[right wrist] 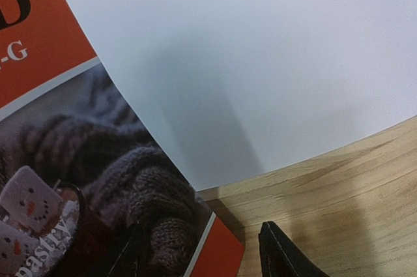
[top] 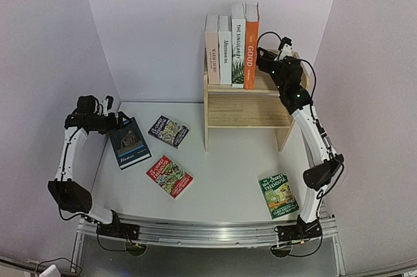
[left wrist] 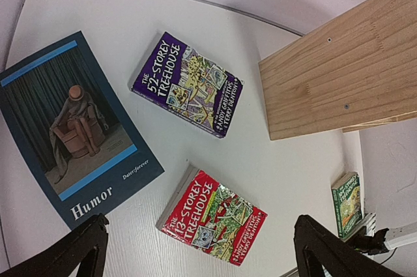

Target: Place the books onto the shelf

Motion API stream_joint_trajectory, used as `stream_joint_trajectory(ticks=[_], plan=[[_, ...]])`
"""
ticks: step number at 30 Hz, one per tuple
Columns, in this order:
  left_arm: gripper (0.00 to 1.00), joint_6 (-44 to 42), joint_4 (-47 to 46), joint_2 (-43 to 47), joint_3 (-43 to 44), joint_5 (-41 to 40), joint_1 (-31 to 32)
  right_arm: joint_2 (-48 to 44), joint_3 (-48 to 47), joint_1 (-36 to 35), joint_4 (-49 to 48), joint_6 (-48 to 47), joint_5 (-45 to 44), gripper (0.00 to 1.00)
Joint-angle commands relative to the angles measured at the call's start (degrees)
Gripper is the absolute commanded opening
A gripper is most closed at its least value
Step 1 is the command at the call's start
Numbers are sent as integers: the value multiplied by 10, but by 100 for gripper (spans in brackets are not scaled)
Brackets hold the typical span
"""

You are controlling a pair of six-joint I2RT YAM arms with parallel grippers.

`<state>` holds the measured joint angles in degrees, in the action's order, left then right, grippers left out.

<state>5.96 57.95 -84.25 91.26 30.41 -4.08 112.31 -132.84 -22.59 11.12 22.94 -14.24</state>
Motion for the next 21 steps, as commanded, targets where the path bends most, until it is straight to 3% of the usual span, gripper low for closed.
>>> stream_joint_trajectory(ticks=[1, 21], plan=[[100, -5, -14, 21, -3, 8, 1, -35, 14, -6, -10, -11, -23, 58], [100, 0, -16, 15, -8, 6, 1, -78, 54, -6, -13, -35, -39, 58]])
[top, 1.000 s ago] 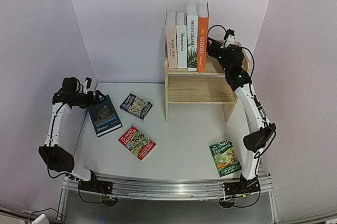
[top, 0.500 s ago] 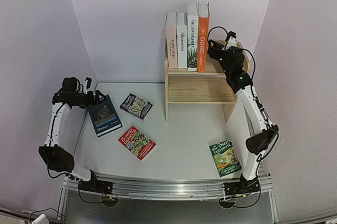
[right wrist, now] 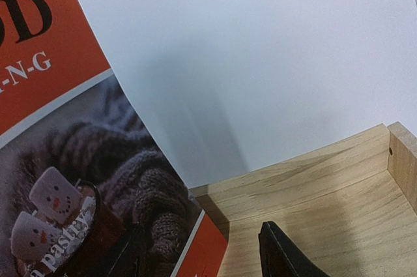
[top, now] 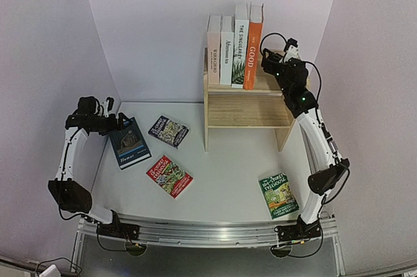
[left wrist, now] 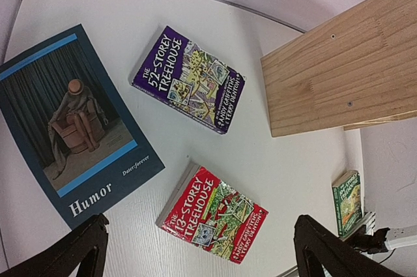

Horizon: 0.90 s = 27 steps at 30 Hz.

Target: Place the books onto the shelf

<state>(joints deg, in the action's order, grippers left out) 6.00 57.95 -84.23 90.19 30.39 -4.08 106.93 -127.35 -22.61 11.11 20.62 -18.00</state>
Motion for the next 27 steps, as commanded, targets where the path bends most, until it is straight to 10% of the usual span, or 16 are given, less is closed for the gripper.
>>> stream_joint_trajectory(ticks=[1, 19, 27], plan=[[100, 0, -17, 15, 3, 6, 1, -25, 0, -6, -13, -12, -2, 58], [100, -200, 149, -222, 135, -145, -34, -248, 236, -5, 42, -22, 4, 70], [100, -401, 52, -139, -57, -336, 141, -317, 356, -11, 74, 38, 51, 73]])
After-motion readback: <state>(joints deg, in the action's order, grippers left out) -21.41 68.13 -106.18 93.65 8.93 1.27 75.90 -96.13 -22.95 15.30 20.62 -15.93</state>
